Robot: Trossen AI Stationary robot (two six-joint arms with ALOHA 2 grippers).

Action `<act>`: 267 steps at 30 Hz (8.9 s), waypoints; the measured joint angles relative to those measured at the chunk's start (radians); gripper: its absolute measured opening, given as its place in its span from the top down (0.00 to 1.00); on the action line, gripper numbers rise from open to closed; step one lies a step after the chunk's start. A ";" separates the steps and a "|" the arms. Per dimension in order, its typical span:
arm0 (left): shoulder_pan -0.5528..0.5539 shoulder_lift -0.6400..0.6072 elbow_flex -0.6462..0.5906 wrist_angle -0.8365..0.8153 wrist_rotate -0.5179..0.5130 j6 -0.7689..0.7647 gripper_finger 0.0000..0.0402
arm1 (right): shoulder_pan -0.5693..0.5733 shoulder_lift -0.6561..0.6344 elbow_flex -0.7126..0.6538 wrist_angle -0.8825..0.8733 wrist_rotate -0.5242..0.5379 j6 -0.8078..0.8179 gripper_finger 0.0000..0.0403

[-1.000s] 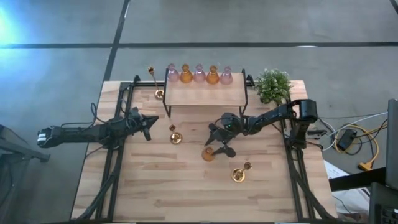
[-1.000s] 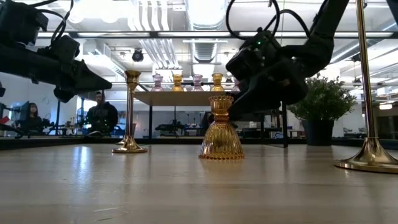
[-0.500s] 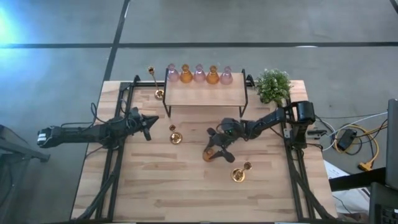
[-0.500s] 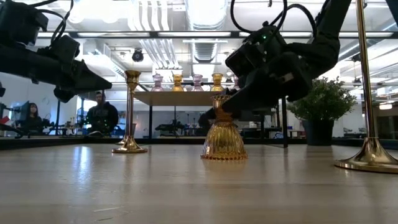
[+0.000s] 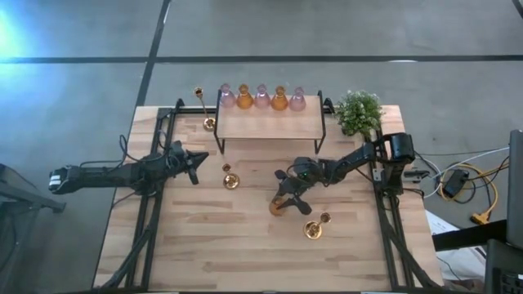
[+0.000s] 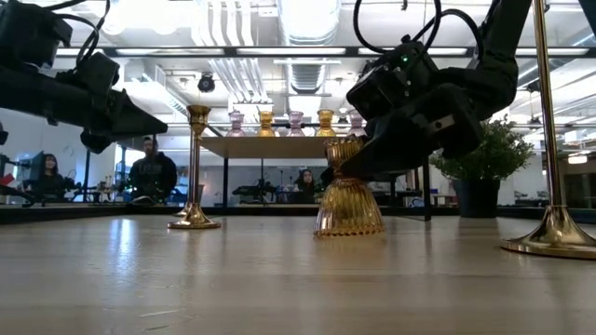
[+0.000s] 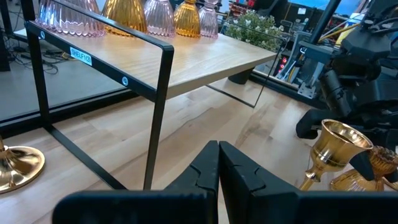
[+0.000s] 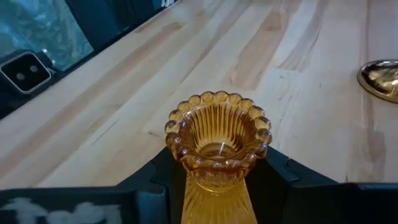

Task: Pick & Place candle stick holders
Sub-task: Put the yellow glass candle holder on the shelf aligned with the other glass candle holders

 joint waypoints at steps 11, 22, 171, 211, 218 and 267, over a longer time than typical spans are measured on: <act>0.000 0.000 0.000 -0.001 0.000 0.000 0.97 | -0.001 -0.116 -0.008 -0.006 0.002 0.125 0.70; 0.000 0.000 0.000 -0.002 0.000 0.000 0.97 | -0.020 -0.435 0.049 -0.384 0.271 0.043 0.70; 0.000 0.001 0.000 -0.022 0.000 0.000 0.97 | -0.499 -0.594 0.028 -0.492 1.051 0.266 0.36; 0.000 0.001 0.000 -0.022 0.000 0.000 0.97 | -0.340 -0.802 0.160 -0.340 0.887 0.053 0.40; 0.000 0.001 0.000 -0.022 0.000 0.000 0.97 | -0.169 -0.812 0.358 -1.033 0.837 0.060 0.77; 0.000 0.001 0.000 -0.022 0.000 0.000 0.97 | -0.500 -0.685 0.181 -0.939 0.838 -0.146 0.98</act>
